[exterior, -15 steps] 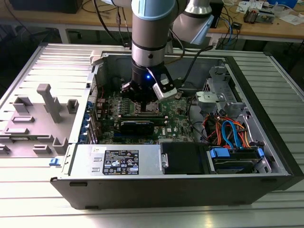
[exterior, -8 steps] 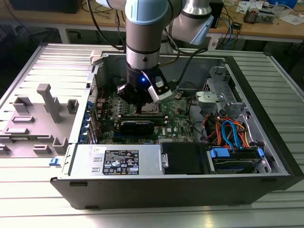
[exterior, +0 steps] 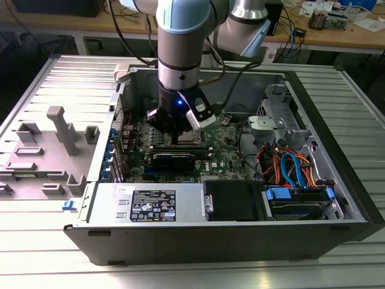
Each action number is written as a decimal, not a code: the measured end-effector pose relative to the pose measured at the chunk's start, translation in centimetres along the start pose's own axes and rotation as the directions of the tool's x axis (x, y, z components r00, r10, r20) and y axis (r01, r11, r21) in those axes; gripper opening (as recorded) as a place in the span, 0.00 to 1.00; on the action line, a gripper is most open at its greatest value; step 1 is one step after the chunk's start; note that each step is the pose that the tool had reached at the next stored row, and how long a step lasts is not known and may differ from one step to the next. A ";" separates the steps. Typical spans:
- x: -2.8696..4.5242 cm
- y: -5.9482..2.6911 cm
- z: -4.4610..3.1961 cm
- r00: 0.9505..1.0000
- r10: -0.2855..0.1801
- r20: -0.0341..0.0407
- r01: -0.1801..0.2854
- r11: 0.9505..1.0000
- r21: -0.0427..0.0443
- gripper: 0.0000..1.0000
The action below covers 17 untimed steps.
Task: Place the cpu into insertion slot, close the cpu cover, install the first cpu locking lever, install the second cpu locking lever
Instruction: 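Install the second cpu locking lever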
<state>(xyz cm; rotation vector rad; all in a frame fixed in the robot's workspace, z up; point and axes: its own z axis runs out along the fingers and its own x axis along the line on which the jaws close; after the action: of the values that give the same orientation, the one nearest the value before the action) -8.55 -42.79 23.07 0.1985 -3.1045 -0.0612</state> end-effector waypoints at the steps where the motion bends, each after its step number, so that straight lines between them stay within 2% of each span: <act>1: 0.09 0.01 0.06 1.000 -0.001 0.000 0.001 1.000 0.000 0.11; 4: 0.33 0.02 0.47 1.000 -0.005 0.000 0.005 1.000 -0.002 0.11; 6: 0.51 0.04 0.66 1.000 -0.008 0.002 0.008 1.000 -0.015 0.11; 8: 0.59 0.03 0.90 1.000 -0.011 0.005 0.011 0.999 -0.039 0.11; 10: 0.58 0.02 1.19 1.000 -0.011 0.006 0.012 0.999 -0.049 0.11; 17: 0.58 -0.01 1.42 1.000 -0.011 0.005 0.012 0.999 -0.049 0.11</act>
<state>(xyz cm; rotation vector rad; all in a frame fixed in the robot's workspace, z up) -9.17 -42.82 21.67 0.2152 -3.1026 -0.1382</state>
